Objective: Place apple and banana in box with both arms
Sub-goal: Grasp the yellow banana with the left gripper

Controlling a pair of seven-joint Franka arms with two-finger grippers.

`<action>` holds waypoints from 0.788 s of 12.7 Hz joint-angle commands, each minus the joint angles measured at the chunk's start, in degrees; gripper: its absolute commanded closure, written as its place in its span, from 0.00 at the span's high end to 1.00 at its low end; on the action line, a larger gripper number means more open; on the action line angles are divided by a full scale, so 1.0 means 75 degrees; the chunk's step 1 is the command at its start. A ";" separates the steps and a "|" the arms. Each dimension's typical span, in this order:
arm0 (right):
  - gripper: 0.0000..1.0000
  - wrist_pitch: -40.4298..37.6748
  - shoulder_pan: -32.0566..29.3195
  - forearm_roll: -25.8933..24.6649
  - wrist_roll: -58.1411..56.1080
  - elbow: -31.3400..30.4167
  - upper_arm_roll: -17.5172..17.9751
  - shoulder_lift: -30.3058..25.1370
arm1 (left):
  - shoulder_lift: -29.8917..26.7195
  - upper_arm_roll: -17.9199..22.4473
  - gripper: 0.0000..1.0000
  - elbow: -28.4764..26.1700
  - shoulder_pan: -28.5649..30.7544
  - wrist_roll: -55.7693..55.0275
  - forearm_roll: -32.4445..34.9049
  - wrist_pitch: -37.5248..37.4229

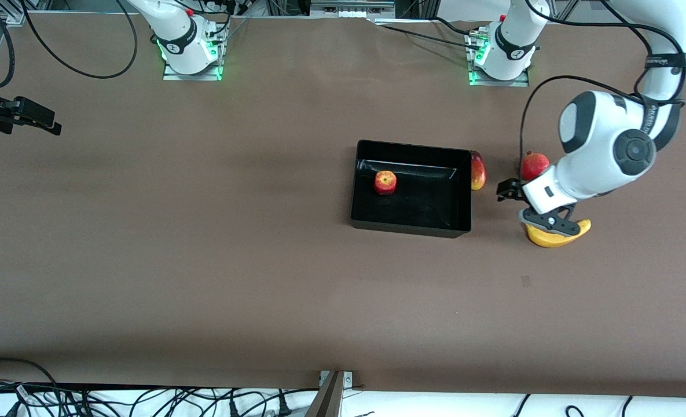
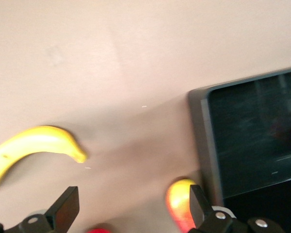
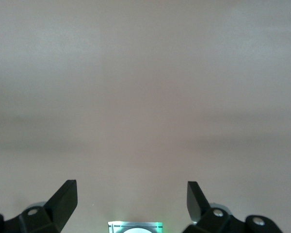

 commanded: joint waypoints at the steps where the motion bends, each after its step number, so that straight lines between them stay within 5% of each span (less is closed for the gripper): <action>1: 1.00 -0.0254 0.0023 0.0122 -0.0018 0.0172 -0.0090 0.0072 | 0.0395 -0.0085 1.00 -0.0089 0.0560 0.1872 0.0718 0.0775; 5: 1.00 -0.0349 0.0023 0.0122 -0.0030 0.0172 -0.0219 0.0060 | 0.1274 -0.0085 1.00 -0.0137 0.1652 0.5355 0.0744 0.1960; 10: 1.00 -0.0255 0.0023 0.0122 -0.0030 0.0184 -0.0219 0.0060 | 0.2048 0.0102 1.00 -0.0125 0.1652 0.6275 0.1423 0.3051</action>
